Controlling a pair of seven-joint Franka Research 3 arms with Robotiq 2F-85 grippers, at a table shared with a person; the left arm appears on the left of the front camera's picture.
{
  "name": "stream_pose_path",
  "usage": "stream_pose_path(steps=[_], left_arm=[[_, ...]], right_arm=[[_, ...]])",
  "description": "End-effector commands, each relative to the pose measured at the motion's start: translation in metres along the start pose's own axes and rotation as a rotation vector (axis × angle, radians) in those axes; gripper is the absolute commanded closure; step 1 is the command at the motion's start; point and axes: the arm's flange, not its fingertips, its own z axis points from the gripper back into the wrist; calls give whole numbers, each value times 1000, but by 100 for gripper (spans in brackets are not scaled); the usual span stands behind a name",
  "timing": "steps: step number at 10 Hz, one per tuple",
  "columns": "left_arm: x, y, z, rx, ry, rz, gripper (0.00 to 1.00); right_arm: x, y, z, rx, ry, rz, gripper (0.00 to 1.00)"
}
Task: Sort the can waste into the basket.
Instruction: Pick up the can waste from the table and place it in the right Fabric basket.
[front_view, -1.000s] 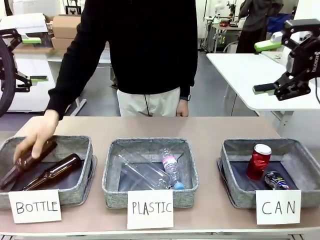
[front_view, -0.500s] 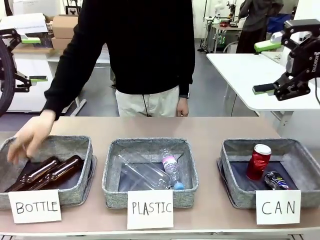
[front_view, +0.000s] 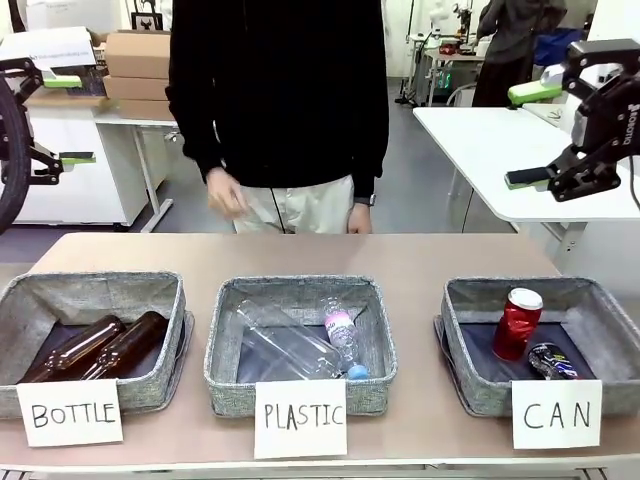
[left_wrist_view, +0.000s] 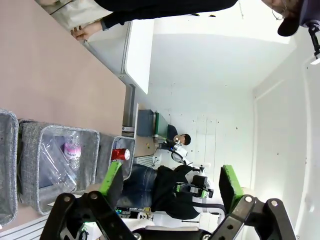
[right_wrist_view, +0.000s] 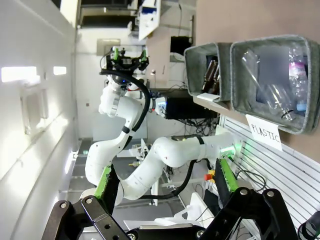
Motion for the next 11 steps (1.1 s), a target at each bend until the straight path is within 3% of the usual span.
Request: stream_pose_path(steps=[1,11], left_arm=[[-1,-5,1,7,9,12,0],[-1,-5,1,7,9,12,0]], right_arm=[[-1,-4,3,14,5,17,0],[-1,-4,3,14,5,17,0]])
